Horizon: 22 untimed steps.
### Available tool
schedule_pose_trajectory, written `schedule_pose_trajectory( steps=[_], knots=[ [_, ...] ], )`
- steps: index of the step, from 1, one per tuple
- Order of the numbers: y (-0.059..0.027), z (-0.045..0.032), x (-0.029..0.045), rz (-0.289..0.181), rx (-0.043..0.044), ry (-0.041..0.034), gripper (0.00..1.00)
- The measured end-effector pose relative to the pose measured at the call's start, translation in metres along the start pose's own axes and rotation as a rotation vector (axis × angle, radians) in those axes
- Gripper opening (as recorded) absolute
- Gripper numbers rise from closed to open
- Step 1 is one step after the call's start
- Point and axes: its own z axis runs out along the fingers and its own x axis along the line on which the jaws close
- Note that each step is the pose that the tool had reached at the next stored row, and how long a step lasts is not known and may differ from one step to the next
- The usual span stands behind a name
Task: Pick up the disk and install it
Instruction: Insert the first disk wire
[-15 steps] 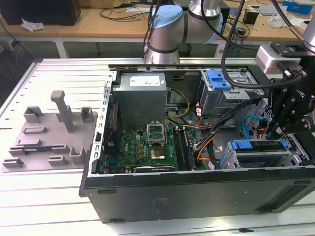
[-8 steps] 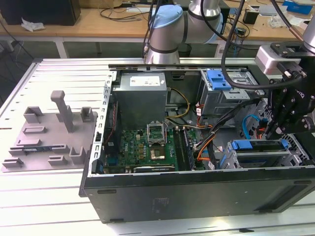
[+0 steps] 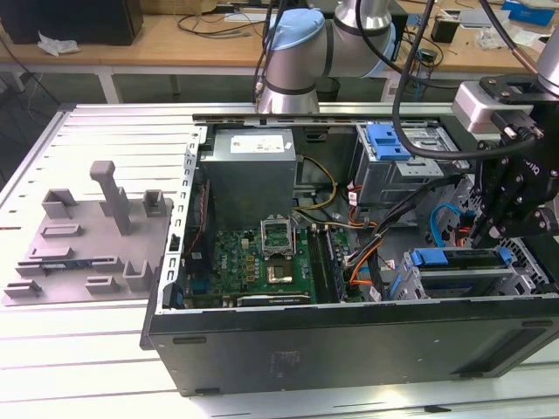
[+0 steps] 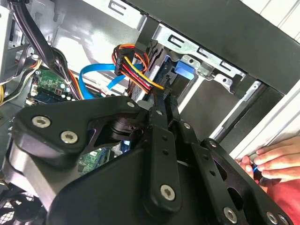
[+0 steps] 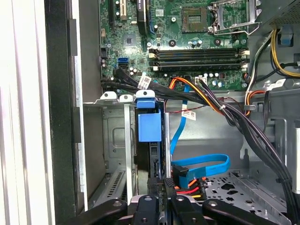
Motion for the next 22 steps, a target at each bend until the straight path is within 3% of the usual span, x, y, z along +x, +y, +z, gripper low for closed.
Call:
schedule_pose_trajectory(
  steps=[22],
  knots=[
    [-0.0004,0.0045,-0.0006,-0.009,0.0004,-0.0001,0.17]
  ],
)
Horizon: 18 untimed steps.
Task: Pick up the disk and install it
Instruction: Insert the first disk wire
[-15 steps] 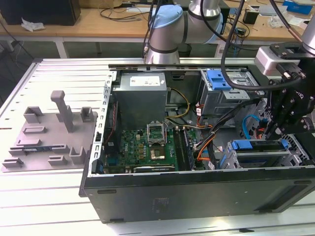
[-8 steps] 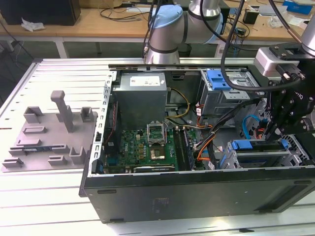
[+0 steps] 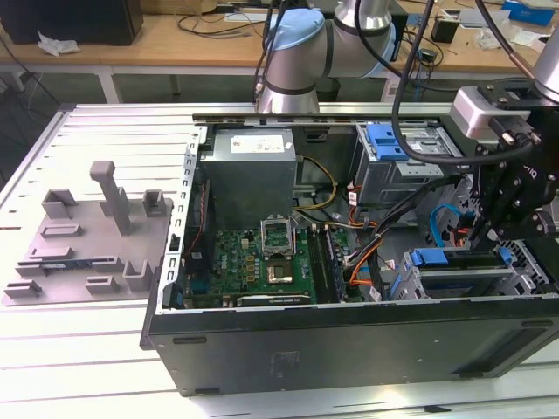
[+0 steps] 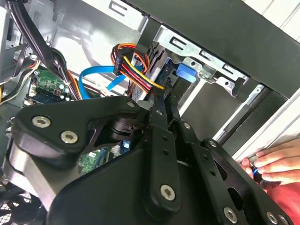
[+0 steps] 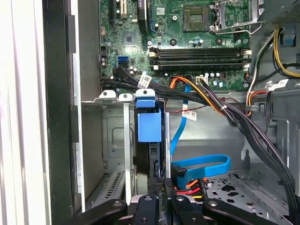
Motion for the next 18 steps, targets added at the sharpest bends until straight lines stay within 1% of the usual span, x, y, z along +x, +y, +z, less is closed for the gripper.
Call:
schedule_pose_trajectory(
  steps=[18],
  knots=[
    [-0.0001,0.0057,-0.0002,-0.008,0.0003,-0.0001,0.17]
  ],
)
